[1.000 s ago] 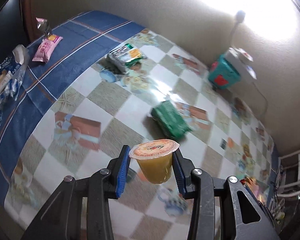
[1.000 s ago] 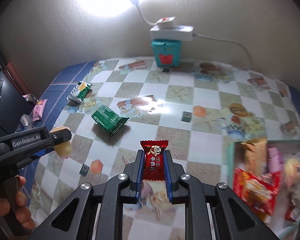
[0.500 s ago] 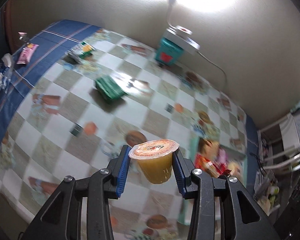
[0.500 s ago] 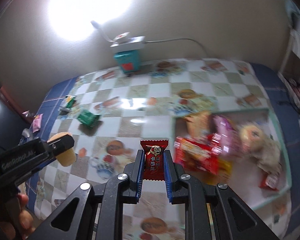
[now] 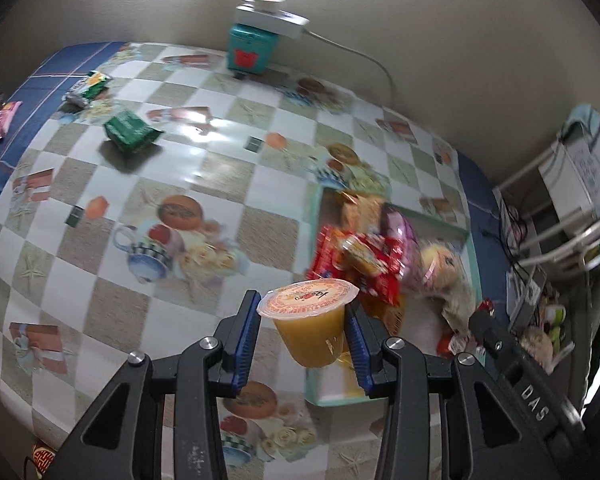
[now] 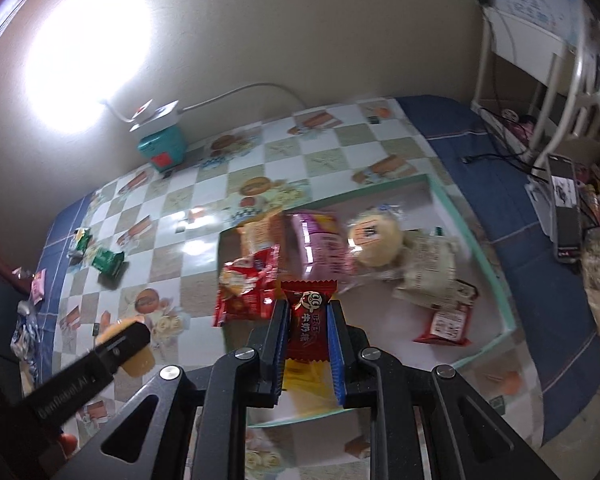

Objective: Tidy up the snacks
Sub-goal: 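Lift the jelly cup and candy and carry both over the white tray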

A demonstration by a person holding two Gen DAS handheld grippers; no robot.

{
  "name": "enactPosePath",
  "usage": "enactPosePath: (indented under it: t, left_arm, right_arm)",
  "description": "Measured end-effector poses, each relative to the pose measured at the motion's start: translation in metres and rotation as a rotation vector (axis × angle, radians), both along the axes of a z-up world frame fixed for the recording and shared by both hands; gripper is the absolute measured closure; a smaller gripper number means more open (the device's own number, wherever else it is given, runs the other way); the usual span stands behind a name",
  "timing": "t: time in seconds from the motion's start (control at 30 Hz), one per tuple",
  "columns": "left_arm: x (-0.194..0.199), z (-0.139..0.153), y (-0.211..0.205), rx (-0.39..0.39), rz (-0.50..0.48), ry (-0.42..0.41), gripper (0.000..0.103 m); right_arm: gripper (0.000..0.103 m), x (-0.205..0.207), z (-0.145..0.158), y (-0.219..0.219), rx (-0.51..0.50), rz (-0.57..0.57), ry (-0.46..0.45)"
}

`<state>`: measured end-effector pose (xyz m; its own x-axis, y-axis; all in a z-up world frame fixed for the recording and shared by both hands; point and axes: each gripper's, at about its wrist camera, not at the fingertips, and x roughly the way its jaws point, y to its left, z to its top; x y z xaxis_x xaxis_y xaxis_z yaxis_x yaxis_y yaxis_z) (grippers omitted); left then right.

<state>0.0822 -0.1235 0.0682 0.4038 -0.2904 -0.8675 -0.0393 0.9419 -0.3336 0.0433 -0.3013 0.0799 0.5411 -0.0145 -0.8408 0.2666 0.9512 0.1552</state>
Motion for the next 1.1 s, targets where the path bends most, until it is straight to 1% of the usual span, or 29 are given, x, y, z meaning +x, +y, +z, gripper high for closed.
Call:
enactPosePath:
  t: [0.37, 0.53, 0.7, 0.83, 0.93, 1.1]
  left_arm:
    - [-0.008, -0.006, -0.046, 0.028, -0.092, 0.022, 0.06]
    - [-0.009, -0.012, -0.06, 0.053, -0.127, 0.036, 0.06]
    - [-0.011, -0.021, -0.07, 0.038, -0.161, 0.076, 0.06]
    - [-0.009, -0.025, -0.071, 0.055, -0.154, 0.078, 0.06]
    - [-0.005, -0.027, -0.068, 0.089, -0.143, 0.065, 0.06]
    - [0.004, -0.038, -0.061, 0.102, -0.123, 0.087, 0.06]
  right_arm:
    - [0.083, -0.01, -0.005, -0.039, -0.01, -0.056, 0.034]
    - [0.083, -0.014, -0.009, -0.061, 0.02, -0.104, 0.048]
    - [0.083, -0.016, -0.013, -0.076, 0.043, -0.142, 0.058]
    - [0.083, -0.015, -0.019, -0.078, 0.047, -0.153, 0.081]
    - [0.083, -0.012, -0.025, -0.076, 0.048, -0.147, 0.105]
    - [0.083, -0.005, -0.042, -0.069, 0.045, -0.115, 0.16]
